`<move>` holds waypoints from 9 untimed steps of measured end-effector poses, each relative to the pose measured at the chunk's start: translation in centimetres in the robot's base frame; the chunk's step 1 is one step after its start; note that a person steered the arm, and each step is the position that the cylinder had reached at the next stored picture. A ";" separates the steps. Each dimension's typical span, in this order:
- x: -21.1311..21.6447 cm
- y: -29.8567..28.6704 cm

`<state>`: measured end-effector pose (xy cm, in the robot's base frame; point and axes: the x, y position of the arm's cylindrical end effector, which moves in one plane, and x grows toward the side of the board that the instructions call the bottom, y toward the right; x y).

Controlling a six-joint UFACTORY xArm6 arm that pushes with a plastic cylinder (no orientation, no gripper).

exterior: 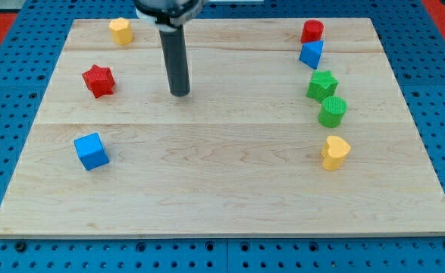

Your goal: Push the blue cube towards the bottom center

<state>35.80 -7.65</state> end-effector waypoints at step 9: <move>15.6 -3.5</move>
<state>51.37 -11.14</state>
